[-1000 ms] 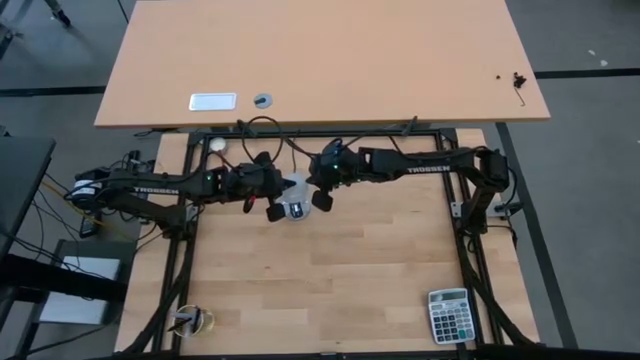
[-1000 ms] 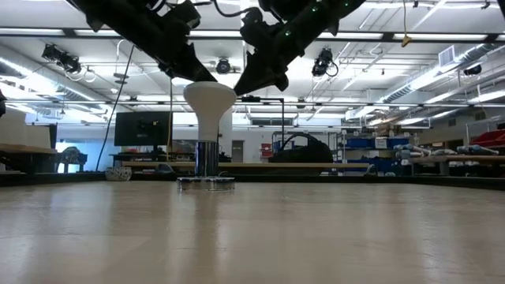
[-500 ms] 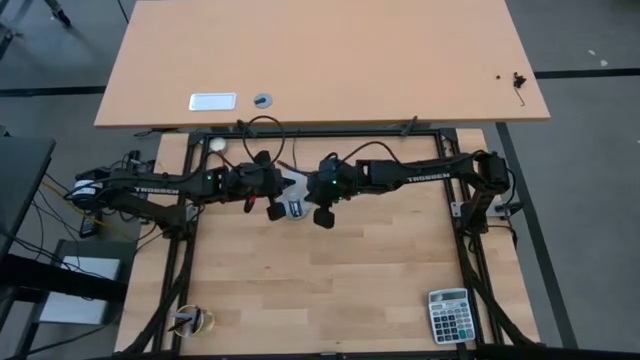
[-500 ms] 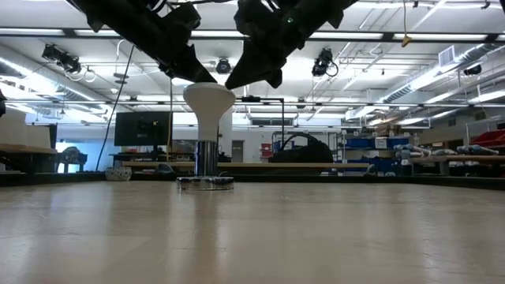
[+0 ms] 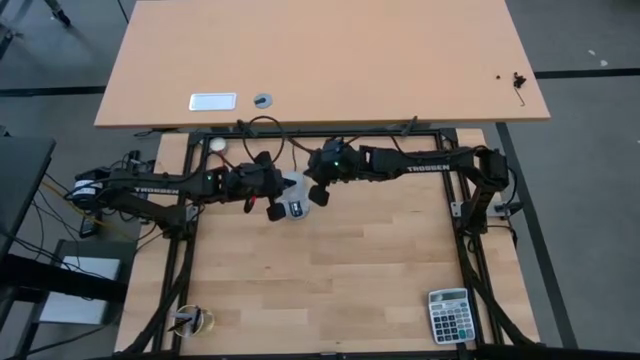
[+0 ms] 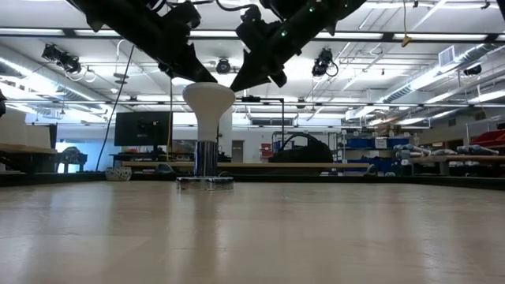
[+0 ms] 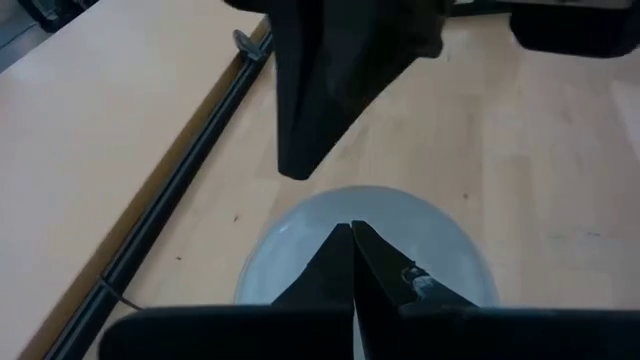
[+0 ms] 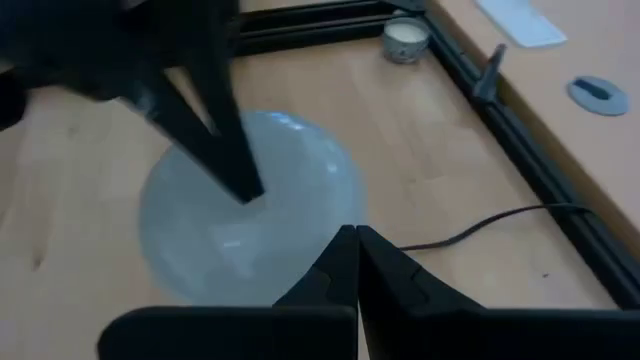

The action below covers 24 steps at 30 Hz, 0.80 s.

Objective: Screw lightbulb
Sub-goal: Insert the white light bulb into the silver lamp

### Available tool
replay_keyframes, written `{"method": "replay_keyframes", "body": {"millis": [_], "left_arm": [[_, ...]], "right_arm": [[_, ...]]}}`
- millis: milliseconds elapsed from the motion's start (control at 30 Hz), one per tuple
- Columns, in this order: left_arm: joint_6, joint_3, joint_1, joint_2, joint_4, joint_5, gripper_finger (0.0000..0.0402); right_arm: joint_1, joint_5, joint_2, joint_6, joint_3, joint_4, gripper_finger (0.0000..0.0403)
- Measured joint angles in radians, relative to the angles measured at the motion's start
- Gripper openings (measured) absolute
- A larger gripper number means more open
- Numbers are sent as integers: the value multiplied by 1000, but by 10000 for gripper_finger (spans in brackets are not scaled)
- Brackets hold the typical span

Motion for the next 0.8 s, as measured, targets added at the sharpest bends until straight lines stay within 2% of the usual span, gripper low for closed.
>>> {"method": "replay_keyframes", "body": {"millis": [167, 333, 800], "left_arm": [[0, 0, 0, 0, 0, -5, 0], [0, 0, 1, 0, -1, -9, 0], [0, 0, 0, 0, -5, -5, 0]], "right_arm": [[-15, -5, 0, 3, 0, -7, 9], [-17, -57, 15, 8, 0, -25, 9], [32, -76, 10, 34, 2, -71, 9]]}}
